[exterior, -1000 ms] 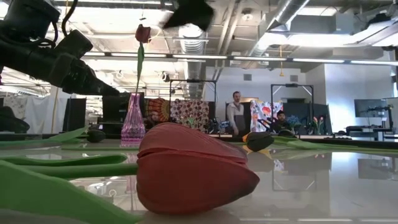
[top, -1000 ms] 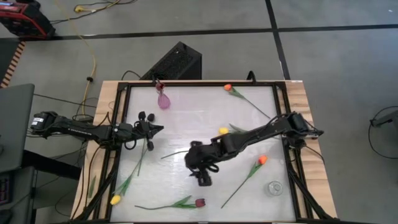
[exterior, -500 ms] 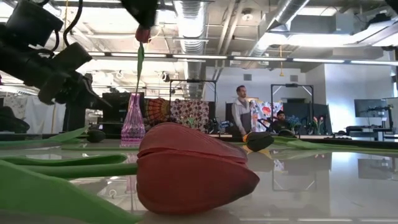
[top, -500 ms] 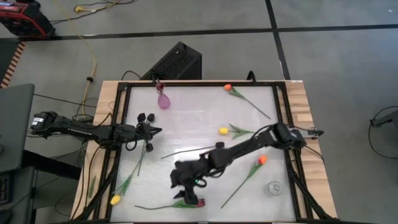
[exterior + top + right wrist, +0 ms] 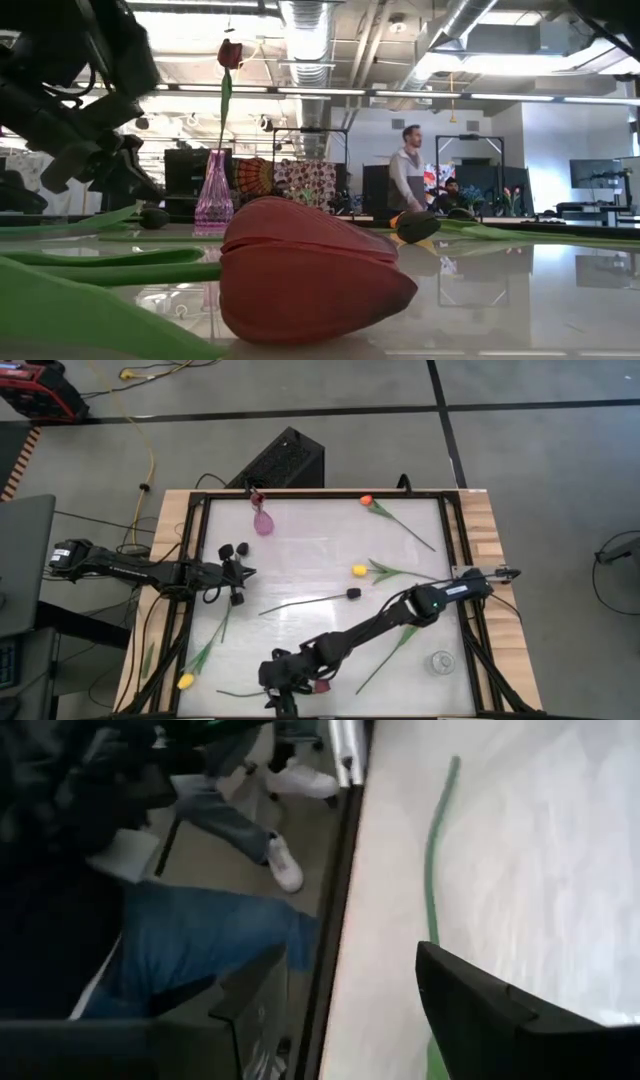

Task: Sort flowers into vase by color
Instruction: Put the red flower into the purple vase

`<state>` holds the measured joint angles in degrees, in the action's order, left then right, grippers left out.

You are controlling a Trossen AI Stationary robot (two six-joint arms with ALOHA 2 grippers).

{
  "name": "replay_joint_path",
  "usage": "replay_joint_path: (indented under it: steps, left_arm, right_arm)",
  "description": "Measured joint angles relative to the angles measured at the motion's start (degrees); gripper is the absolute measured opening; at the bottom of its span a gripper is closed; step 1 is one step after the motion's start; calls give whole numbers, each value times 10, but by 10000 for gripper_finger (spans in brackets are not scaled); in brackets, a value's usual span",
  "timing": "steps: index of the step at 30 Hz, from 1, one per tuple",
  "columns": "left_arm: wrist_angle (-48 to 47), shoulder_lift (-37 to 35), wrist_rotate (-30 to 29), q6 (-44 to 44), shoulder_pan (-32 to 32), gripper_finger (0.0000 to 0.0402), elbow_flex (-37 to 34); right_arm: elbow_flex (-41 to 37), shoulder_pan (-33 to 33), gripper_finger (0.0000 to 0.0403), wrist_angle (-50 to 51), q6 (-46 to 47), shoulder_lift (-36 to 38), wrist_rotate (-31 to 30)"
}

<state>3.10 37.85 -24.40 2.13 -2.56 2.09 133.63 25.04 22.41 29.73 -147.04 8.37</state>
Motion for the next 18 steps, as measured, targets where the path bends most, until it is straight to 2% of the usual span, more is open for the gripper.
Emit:
replay_joint_path:
  steps: [8, 18]
  left_arm:
    - [-7, 0, 0, 2, 0, 11, 0]
    - [-13, 0, 0, 2, 0, 11, 0]
  right_arm:
    - [2, 1, 244, 59, -23, -5, -82]
    - [1, 13, 244, 40, -28, -45, -108]
